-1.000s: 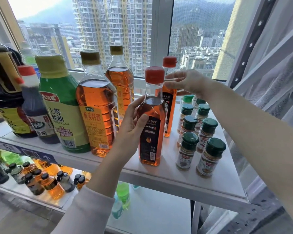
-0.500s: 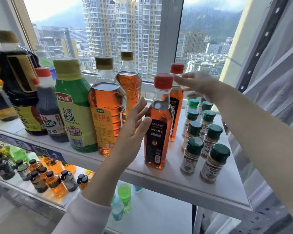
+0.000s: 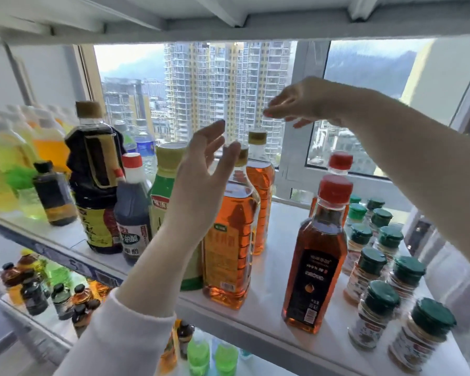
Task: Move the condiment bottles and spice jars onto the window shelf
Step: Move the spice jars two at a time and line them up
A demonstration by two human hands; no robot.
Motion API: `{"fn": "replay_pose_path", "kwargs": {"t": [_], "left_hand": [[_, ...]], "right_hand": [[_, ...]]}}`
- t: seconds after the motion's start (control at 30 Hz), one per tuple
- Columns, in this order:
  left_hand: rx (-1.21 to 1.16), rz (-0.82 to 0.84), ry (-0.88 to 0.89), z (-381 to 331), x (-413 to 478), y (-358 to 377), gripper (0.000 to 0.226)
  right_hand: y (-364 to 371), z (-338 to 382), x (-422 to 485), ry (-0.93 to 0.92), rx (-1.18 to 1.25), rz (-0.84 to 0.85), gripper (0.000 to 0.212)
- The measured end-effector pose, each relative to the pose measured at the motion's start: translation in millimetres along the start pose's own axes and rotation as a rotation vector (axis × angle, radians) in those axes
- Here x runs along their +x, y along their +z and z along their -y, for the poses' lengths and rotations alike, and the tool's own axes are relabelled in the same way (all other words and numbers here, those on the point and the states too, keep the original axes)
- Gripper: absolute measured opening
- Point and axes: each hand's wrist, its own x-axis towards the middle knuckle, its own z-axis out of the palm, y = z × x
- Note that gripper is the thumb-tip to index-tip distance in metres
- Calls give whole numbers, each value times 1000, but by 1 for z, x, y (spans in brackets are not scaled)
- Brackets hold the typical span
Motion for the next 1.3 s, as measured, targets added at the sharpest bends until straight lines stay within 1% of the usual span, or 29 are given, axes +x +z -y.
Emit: {"fn": "replay_pose_path", "kwargs": {"t": [0.17,0.3,0.37,0.53,0.77,1.3], "left_hand": [[-2,102,-111,10,13,3,39],[-19,121,-178,19,15,6,49],[-52,132,-194,19,15,7,48],[-109,152,-208,20,17,7,35],[-188,128,-184,16,17,16,25],[-284,200,-184,12,15,31,32]], "right_hand": [[16,4,31,47,-71,164,54],[25,4,42,147,-34,287,55],[31,3,43,163,-12,318,55],[39,-2,45,179,71,318,53],[27,-12,41,197,145,295,47],[11,-30,30,220,83,303,44]]}}
